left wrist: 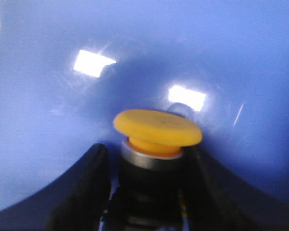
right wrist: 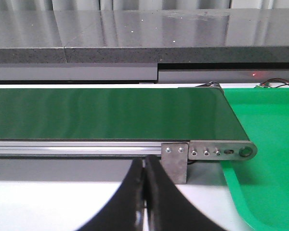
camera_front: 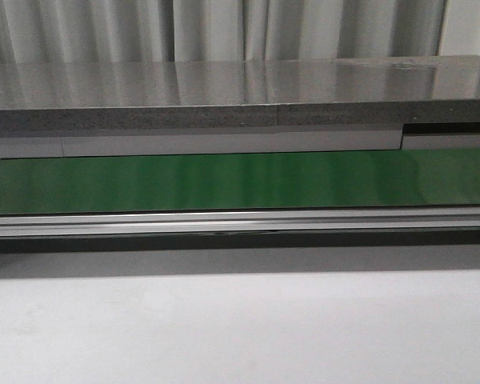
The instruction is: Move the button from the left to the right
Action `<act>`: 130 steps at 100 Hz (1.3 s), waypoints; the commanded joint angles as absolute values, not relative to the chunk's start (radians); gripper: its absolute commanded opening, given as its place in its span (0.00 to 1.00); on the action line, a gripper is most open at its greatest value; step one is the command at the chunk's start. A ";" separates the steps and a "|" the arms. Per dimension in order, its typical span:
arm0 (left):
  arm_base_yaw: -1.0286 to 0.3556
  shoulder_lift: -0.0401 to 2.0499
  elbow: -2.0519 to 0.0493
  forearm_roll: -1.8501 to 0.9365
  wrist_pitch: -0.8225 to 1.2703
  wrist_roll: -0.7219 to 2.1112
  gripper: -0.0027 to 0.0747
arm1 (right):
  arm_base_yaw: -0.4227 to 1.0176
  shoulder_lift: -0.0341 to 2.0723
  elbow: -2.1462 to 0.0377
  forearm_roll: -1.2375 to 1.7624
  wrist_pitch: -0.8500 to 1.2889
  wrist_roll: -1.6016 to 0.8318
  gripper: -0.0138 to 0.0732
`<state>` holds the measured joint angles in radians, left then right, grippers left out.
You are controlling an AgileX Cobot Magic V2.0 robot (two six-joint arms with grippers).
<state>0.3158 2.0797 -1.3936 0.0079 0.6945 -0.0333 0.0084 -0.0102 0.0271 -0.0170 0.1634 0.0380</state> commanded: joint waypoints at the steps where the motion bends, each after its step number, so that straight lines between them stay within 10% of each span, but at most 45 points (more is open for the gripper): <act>1: 0.312 2.041 -1.413 0.000 0.697 -0.036 0.30 | 0.008 -0.032 0.013 -0.015 0.081 0.034 0.08; 39: 0.312 1.979 -1.510 0.007 0.780 -0.036 0.01 | 0.008 -0.032 0.013 -0.015 0.081 0.034 0.08; 130: 0.074 1.833 -1.538 -0.018 0.922 0.050 0.01 | 0.008 -0.032 0.013 -0.015 0.081 0.034 0.08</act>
<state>0.0895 1.8910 -1.5124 -0.0100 0.9433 0.0493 0.0084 -0.0102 0.0271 -0.0170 0.1634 0.0380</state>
